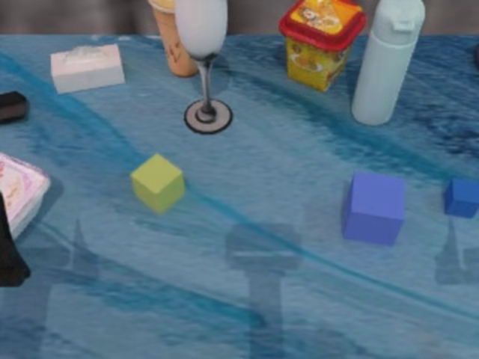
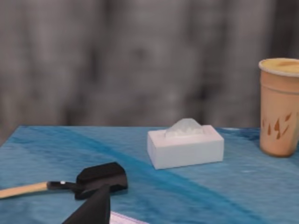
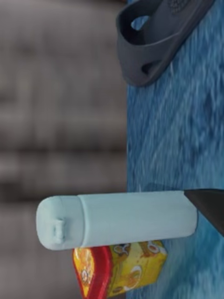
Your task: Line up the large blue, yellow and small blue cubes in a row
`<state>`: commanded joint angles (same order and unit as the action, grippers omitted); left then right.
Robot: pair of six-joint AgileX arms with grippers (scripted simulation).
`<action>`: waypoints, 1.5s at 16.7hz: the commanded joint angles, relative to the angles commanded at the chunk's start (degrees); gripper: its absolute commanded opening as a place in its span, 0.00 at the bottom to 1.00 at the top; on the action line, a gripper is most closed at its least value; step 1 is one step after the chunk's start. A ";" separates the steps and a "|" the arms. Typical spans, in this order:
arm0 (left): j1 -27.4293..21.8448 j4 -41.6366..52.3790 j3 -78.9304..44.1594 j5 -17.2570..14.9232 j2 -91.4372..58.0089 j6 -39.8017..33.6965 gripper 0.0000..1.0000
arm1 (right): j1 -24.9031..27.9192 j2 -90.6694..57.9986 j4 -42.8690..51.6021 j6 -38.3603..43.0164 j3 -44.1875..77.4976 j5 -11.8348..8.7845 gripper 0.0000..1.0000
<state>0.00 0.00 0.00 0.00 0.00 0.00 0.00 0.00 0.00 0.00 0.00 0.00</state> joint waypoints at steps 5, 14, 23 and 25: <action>0.00 0.00 0.00 0.00 0.00 0.00 1.00 | 0.15 -3.54 2.33 0.61 3.48 0.01 1.00; 0.00 0.00 0.00 0.00 0.00 0.00 1.00 | 1.79 -45.36 24.53 6.20 35.68 -0.12 1.00; 0.00 0.00 0.00 0.00 0.00 0.00 1.00 | 3.34 -96.72 51.16 12.86 72.01 0.07 1.00; 0.00 0.00 0.00 0.00 0.00 0.00 1.00 | 3.58 -104.68 55.30 14.00 78.38 0.09 1.00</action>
<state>0.00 0.00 0.00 0.00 0.00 0.00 3.58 -104.68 55.30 14.00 78.38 0.09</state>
